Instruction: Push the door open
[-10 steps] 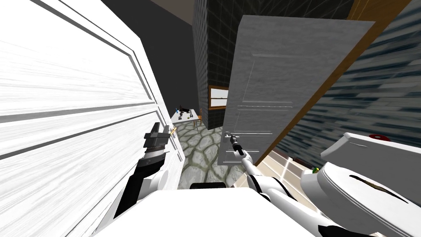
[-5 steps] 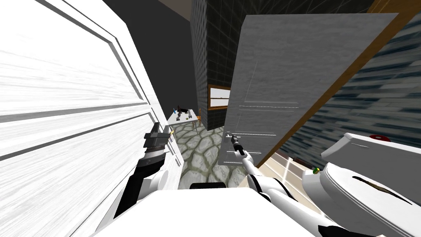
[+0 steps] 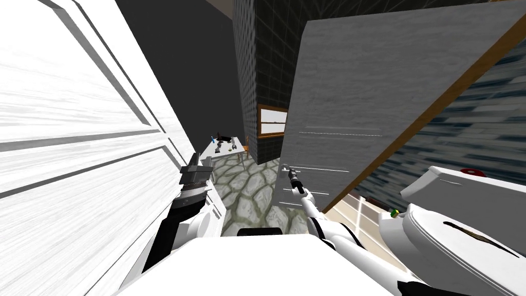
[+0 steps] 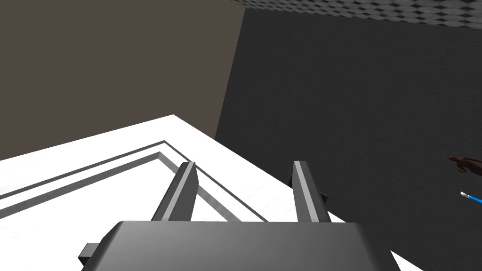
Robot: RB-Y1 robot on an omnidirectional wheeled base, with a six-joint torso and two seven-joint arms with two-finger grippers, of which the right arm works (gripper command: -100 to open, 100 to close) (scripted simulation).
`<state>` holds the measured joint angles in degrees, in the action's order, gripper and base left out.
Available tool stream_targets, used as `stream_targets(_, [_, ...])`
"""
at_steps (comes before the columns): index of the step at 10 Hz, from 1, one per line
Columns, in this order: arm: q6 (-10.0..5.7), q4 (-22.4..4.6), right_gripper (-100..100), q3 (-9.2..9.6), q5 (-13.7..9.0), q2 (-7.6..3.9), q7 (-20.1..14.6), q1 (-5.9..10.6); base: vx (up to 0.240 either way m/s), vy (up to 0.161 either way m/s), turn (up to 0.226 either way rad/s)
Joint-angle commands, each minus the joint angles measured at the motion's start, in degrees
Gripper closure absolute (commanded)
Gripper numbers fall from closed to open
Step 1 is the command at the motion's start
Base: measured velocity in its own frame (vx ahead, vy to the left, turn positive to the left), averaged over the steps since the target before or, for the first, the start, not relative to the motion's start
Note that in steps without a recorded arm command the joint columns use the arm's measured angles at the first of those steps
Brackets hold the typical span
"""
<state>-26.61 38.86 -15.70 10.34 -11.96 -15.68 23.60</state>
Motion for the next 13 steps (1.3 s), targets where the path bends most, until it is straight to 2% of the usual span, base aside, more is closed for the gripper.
stream_targets(1, [0.06,0.47,100,-1.43,-0.31,0.22,1.44,0.25,0.217,0.036,-0.121])
stream_targets(10, [1.18,1.71,100,-8.09,-1.62,4.4,9.18,1.23,0.22,0.06,-0.133])
stream_targets(12, [1.29,1.83,100,-8.72,-1.74,4.82,9.92,1.32,0.161,0.053,-0.085])
stream_targets(13, [1.5,2.06,100,-9.93,-1.98,5.61,11.33,1.5,0.176,0.038,-0.122])
